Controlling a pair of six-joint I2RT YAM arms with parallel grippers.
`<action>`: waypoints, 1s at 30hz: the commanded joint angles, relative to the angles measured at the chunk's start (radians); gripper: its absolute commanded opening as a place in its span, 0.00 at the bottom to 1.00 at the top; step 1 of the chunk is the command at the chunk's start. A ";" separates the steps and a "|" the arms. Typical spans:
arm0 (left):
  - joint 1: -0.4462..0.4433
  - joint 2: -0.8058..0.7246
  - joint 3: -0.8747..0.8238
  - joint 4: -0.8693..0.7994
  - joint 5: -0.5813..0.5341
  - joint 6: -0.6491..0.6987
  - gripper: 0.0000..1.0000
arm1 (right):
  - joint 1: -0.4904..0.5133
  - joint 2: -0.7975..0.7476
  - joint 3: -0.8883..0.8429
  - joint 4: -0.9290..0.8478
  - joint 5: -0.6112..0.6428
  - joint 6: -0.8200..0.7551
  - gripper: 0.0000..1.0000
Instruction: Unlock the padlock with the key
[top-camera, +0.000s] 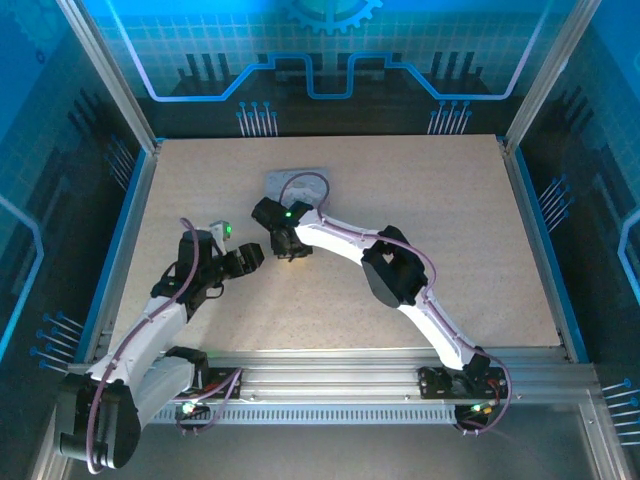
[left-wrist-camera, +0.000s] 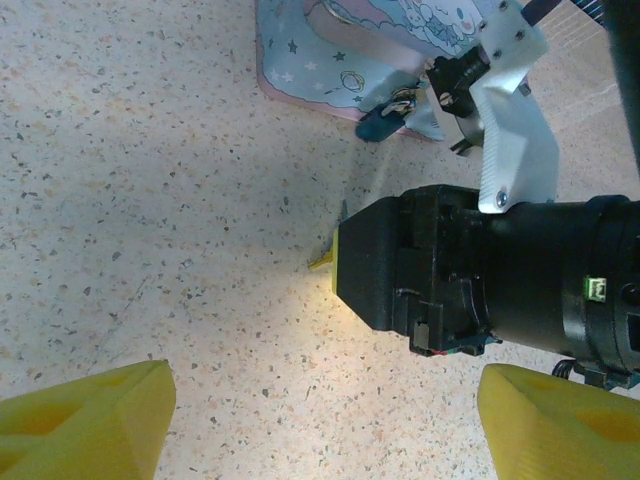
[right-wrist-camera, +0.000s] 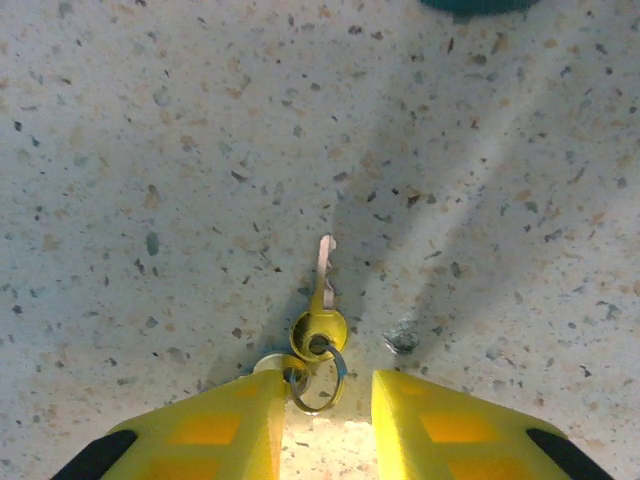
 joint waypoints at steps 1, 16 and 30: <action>-0.007 -0.002 -0.011 0.006 -0.021 0.020 0.81 | -0.014 0.033 0.043 -0.026 -0.020 -0.003 0.29; -0.011 -0.006 -0.016 0.006 -0.028 0.026 0.81 | -0.022 0.027 0.021 -0.020 -0.041 -0.016 0.15; -0.014 -0.003 -0.043 0.054 0.013 -0.023 0.83 | -0.020 -0.107 -0.199 0.149 -0.035 -0.260 0.00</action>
